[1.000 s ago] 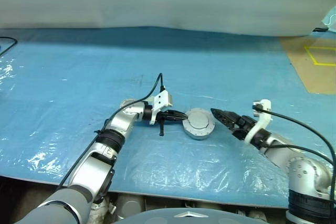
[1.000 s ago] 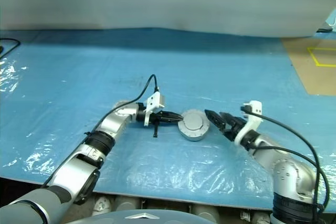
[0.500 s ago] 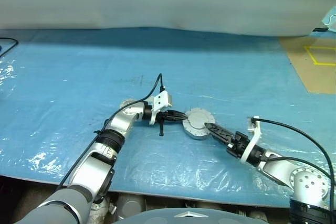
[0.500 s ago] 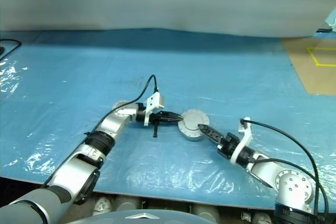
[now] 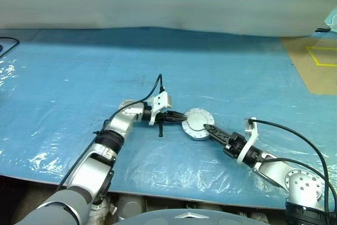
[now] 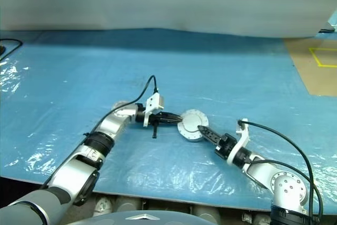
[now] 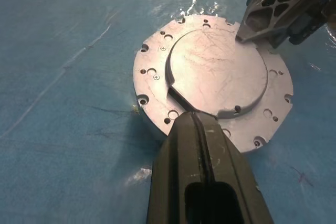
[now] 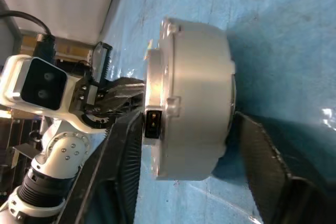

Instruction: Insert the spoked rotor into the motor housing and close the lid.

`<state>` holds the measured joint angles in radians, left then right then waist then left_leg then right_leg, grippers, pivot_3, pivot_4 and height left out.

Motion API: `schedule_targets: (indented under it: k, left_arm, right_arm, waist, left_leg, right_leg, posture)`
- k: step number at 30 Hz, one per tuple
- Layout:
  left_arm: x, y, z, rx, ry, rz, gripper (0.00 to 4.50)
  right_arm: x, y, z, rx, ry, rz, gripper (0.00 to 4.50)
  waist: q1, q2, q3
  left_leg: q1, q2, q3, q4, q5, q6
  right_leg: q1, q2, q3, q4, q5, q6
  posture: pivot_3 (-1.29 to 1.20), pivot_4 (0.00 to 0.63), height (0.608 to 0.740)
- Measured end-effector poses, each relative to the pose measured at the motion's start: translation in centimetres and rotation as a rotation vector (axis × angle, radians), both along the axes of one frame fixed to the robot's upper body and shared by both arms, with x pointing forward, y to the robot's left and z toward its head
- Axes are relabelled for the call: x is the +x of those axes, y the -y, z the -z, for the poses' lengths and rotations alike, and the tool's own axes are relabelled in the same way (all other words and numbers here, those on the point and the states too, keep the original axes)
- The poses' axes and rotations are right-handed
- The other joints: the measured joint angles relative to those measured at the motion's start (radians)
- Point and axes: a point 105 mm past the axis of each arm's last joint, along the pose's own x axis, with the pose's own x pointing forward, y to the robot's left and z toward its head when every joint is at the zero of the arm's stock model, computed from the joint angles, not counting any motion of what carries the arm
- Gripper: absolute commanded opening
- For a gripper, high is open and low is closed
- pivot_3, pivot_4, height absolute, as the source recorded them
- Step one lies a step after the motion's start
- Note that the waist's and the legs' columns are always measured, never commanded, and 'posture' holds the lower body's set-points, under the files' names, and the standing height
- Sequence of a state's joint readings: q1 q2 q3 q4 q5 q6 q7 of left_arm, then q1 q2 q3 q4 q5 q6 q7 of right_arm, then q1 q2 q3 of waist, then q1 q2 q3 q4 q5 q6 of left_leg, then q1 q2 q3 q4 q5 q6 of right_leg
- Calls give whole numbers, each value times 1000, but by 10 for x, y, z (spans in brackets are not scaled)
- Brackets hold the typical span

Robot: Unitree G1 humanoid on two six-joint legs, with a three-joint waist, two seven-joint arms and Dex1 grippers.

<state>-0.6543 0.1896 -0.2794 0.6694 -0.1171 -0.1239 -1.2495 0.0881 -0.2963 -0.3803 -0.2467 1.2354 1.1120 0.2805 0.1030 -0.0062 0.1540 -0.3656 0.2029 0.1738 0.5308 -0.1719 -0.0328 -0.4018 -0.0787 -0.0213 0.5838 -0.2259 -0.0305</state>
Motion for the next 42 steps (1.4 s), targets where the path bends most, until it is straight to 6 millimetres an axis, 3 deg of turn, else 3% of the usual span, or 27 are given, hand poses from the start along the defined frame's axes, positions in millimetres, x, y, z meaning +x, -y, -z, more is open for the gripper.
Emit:
schedule_targets:
  k: [16, 22, 34, 39, 42]
  left_arm:
    - [4, -3, -1, -7, -12, -30, 0]
    - [14, -13, -4, -64, -110, -125, 0]
    - [48, -65, -66, -360, -267, -368, 0]
    - [56, -79, -74, -470, -375, -448, 0]
    - [57, -83, -79, -514, -418, -473, 0]
  right_arm:
    - [9, -3, -2, 33, 11, 62, 2292]
    - [11, -8, -3, 55, 14, 64, 2292]
    - [27, -17, -6, 124, 1, 93, 2292]
    - [35, -27, -15, 169, 7, 85, 2292]
    - [45, -34, -33, 215, 52, 76, 2292]
  waist:
    - [-1, 0, 0]
    - [-9, 0, 0]
    - [-9, 1, 1]
    - [-9, 3, 3]
    - [-8, 4, 5]
  left_leg:
    - [0, 0, 0, 1, 0, 0]
    - [-2, 0, 0, 1, 0, 0]
    - [-3, 1, 0, 1, 0, 0]
    - [-7, 0, 0, 1, 0, 0]
    - [-11, -2, -1, 2, 0, 0]
  right_leg:
    - [0, -1, 0, 1, 0, 0]
    - [-3, 0, 0, 2, 0, 0]
    - [-5, 1, -1, 4, -1, -2]
    - [-8, 2, -1, 4, 0, -2]
    - [-12, 2, -1, 5, 0, -1]
  posture:
    - [0, 150, 740]
    - [0, 150, 740]
    - [0, 150, 740]
    - [0, 150, 740]
    - [0, 150, 740]
